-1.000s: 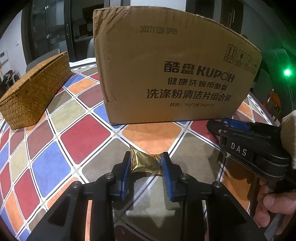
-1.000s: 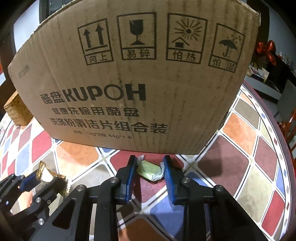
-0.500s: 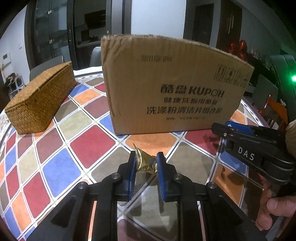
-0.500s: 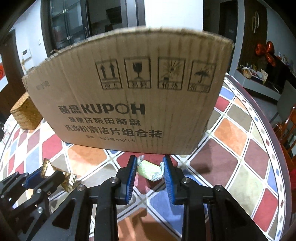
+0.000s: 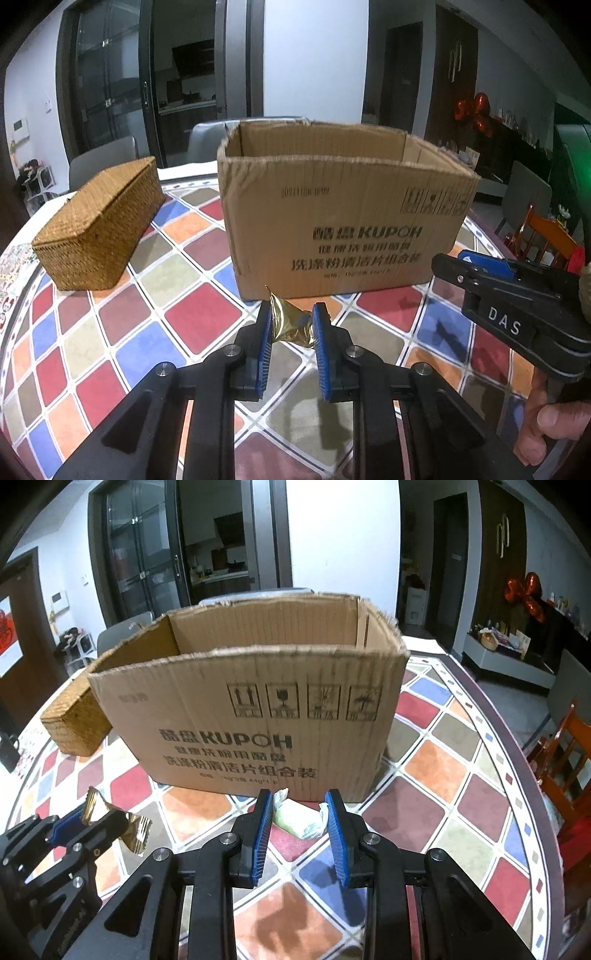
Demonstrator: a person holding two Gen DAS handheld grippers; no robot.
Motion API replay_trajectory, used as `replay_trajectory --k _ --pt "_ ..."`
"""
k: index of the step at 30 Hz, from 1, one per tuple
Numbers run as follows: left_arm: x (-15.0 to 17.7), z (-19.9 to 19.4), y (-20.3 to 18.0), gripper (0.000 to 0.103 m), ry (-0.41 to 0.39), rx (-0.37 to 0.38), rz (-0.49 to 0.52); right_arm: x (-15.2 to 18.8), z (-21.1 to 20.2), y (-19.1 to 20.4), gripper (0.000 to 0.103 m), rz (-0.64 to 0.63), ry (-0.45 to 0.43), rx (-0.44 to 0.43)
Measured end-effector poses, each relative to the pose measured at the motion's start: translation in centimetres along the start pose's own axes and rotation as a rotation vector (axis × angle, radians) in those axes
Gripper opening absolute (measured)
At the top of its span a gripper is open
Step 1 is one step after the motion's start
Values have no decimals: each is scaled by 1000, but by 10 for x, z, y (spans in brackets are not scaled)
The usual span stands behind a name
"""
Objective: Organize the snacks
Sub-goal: 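Lift and carry the gold candy and green candy over the box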
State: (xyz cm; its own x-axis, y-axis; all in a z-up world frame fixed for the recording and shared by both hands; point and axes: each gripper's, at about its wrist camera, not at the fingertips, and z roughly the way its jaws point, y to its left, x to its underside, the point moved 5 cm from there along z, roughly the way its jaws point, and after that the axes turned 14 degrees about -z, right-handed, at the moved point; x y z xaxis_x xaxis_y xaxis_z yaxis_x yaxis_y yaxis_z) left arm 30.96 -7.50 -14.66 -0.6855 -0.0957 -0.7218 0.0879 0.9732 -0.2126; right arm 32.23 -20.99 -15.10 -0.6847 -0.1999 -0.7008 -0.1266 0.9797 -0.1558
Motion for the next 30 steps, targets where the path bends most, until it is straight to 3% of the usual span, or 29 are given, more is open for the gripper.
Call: replay_trajectory --k 30 --pt "-86 -48 -27 21 -178 47 23 -66 -73 -20 31 -1 -173 33"
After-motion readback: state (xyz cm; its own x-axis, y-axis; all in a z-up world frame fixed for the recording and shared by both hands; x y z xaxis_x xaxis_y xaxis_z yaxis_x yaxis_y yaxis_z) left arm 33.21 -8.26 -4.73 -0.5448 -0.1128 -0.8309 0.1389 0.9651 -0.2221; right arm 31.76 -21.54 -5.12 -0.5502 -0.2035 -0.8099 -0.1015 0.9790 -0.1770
